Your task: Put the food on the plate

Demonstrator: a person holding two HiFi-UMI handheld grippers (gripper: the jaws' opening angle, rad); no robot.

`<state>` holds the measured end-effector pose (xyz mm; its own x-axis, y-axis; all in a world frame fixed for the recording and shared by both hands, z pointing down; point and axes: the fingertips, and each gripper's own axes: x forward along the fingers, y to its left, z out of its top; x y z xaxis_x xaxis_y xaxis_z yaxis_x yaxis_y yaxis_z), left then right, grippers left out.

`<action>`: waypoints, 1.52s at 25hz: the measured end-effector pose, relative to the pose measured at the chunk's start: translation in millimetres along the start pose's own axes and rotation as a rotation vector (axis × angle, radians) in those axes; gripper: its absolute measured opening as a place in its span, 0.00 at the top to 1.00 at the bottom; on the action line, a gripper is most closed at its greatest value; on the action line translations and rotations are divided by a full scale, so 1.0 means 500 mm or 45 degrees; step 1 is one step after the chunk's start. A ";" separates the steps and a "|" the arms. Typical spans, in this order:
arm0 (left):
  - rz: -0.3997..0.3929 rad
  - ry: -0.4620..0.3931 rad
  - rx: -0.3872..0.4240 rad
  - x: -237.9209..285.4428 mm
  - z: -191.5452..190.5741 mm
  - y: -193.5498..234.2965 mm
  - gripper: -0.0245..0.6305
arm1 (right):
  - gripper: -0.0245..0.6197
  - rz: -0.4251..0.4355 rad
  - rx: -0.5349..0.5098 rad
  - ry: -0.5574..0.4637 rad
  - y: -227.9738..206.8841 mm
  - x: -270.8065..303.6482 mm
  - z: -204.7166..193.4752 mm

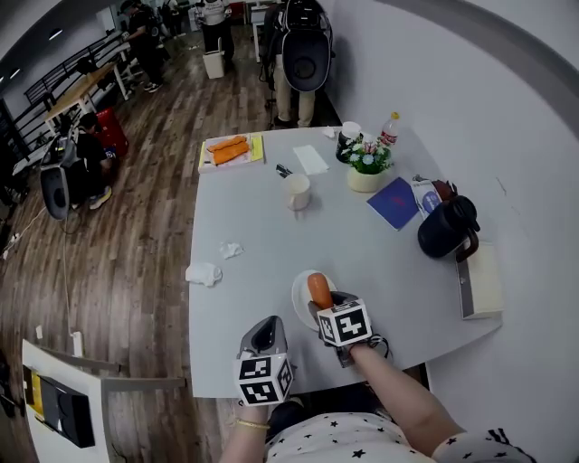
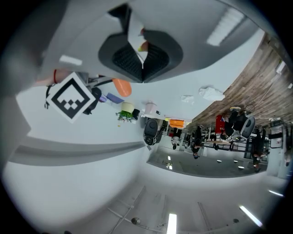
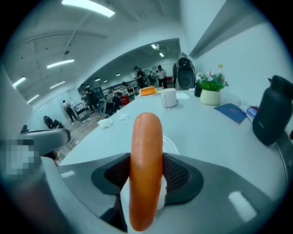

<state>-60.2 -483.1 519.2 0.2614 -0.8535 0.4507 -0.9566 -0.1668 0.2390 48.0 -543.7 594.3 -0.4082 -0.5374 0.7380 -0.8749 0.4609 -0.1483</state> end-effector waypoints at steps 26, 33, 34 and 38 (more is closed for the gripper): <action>0.003 0.012 0.054 0.024 0.011 -0.007 0.95 | 0.60 0.010 0.092 0.037 -0.020 0.044 0.007; -0.053 -0.062 0.103 -0.041 0.035 -0.036 0.95 | 0.84 0.135 0.190 -0.421 0.057 -0.145 0.079; -0.065 -0.073 0.109 -0.054 0.037 -0.042 0.95 | 0.88 0.137 0.204 -0.494 0.068 -0.175 0.084; -0.107 -0.109 0.137 -0.104 0.040 -0.059 0.95 | 0.96 0.088 0.182 -0.693 0.117 -0.277 0.078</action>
<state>-48.4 -443.6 471.2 0.3336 -0.8724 0.3572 -0.9413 -0.2875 0.1770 43.1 -469.9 457.7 -0.5078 -0.8137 0.2829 -0.8526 0.4278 -0.3000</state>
